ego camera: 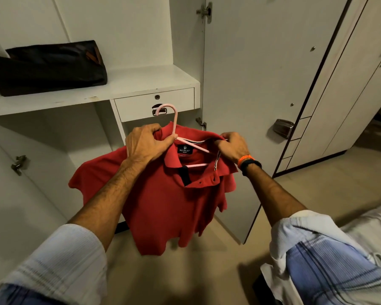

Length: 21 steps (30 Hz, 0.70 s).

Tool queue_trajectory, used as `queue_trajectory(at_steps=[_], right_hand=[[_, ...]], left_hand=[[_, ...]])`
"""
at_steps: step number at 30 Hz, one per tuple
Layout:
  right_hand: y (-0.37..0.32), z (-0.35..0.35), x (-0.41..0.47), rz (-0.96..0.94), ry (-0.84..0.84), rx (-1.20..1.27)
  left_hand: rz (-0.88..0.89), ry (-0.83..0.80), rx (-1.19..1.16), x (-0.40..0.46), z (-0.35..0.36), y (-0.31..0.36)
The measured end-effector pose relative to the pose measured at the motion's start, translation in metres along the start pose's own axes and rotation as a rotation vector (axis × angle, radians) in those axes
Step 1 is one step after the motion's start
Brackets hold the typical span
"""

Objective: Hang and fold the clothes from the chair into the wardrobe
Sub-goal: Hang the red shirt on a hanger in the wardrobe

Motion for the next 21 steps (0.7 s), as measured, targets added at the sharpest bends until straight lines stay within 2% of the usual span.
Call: queue_trajectory(at_steps=[2, 6, 11, 15, 17, 21], right_hand=[[-0.016, 0.007, 0.001, 0.005, -0.011, 0.053], [-0.038, 0.028, 0.009, 0.026, -0.145, 0.004], [-0.052, 0.024, 0.012, -0.010, -0.102, 0.160], [-0.033, 0.039, -0.006, -0.102, -0.439, 0.293], [-0.022, 0.040, -0.014, -0.169, -0.541, 0.282], [-0.014, 0.043, -0.015, -0.326, -0.468, 0.113]], left_hand=[[0.007, -0.026, 0.008, -0.005, 0.004, 0.007], [0.024, -0.098, 0.008, -0.016, 0.017, 0.017], [-0.009, -0.096, -0.040, -0.024, 0.025, 0.019], [-0.073, -0.079, -0.157, -0.022, 0.029, 0.011], [-0.074, -0.080, -0.190, -0.023, 0.033, 0.008], [-0.065, -0.096, -0.220, -0.025, 0.044, 0.006]])
Point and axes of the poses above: each hand's wrist, its own x-axis towards the middle knuckle, its own z-axis out of the palm, y = z × x, the point moved 6 cm from there along x, towards the middle knuckle, and after that the axes turned 5 degrees about y, right-handed, at the moved point
